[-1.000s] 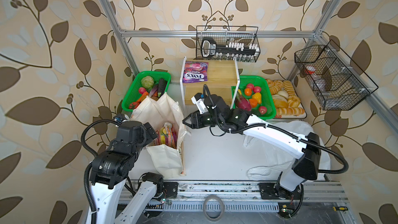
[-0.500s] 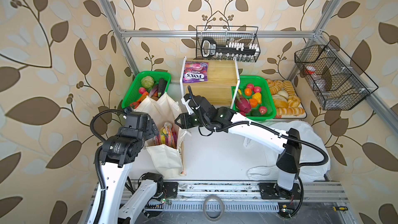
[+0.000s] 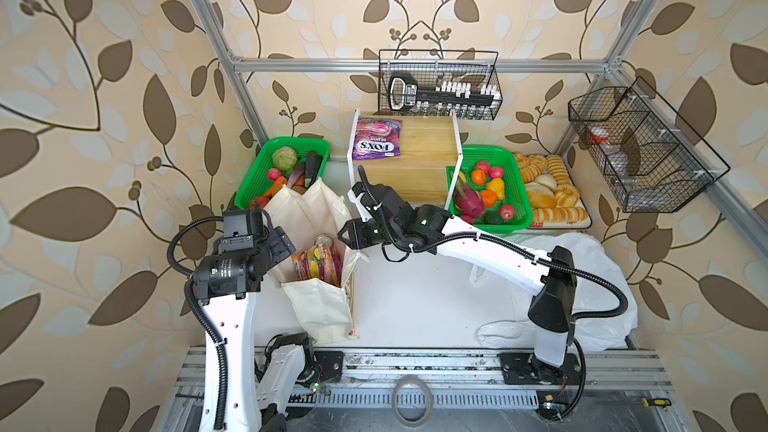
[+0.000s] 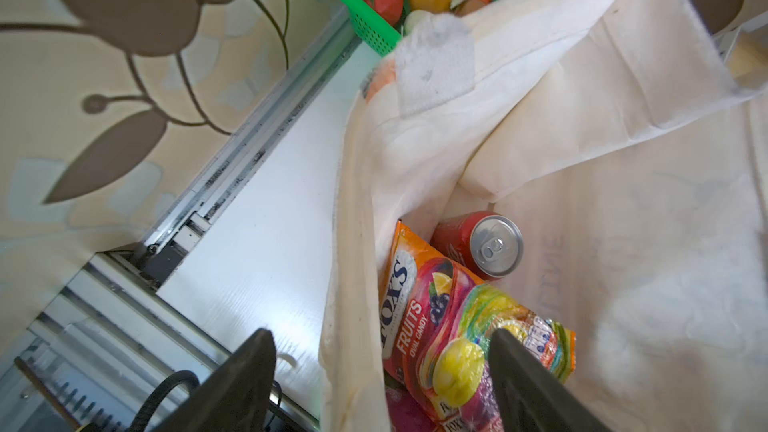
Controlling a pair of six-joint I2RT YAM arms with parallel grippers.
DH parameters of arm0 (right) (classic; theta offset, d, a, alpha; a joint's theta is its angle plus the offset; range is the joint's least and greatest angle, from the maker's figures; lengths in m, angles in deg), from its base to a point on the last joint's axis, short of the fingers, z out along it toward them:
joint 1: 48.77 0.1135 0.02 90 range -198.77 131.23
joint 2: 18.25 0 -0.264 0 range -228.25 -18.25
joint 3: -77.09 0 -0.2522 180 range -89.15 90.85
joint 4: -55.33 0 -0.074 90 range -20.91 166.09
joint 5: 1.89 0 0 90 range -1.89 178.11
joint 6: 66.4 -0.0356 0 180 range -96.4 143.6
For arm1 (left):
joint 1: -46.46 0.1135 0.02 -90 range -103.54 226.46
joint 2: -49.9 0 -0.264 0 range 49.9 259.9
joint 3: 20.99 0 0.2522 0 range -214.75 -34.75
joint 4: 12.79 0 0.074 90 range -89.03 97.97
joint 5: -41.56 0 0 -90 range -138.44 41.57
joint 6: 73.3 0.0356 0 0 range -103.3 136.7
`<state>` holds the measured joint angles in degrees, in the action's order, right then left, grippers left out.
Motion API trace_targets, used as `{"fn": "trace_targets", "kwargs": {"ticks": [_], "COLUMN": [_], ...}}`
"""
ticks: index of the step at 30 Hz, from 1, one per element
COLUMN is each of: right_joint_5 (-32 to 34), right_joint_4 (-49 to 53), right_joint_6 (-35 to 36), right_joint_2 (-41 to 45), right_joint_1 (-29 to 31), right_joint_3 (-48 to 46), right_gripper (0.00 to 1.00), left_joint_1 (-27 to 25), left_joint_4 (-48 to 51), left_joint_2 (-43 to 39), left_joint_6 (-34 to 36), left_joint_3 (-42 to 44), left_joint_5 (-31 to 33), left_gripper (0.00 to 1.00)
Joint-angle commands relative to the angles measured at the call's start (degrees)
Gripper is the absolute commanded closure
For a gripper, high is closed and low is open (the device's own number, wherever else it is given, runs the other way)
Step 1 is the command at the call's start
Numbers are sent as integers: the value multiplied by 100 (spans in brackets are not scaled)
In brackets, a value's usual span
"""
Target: Place the mixed food into the grocery bags and tie them
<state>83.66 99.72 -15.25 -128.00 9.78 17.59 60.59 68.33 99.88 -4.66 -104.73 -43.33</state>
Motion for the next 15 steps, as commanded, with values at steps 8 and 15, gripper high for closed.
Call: {"fn": "trace_targets", "kwargs": {"ticks": [8,15], "right_joint_5": [-194,-47], "right_joint_4": [-118,-857], "right_joint_6": [-136,-494], "right_joint_2": [-251,-265], "right_joint_1": [-82,100], "right_joint_3": [286,355], "right_gripper": [92,100], "left_joint_1": [494,505], "left_joint_4": [-951,-1321], "left_joint_2": [177,275], "left_joint_6": [-131,-37], "left_joint_3": [-200,-377], "left_joint_5": [-652,42], "left_gripper": [80,100]}}
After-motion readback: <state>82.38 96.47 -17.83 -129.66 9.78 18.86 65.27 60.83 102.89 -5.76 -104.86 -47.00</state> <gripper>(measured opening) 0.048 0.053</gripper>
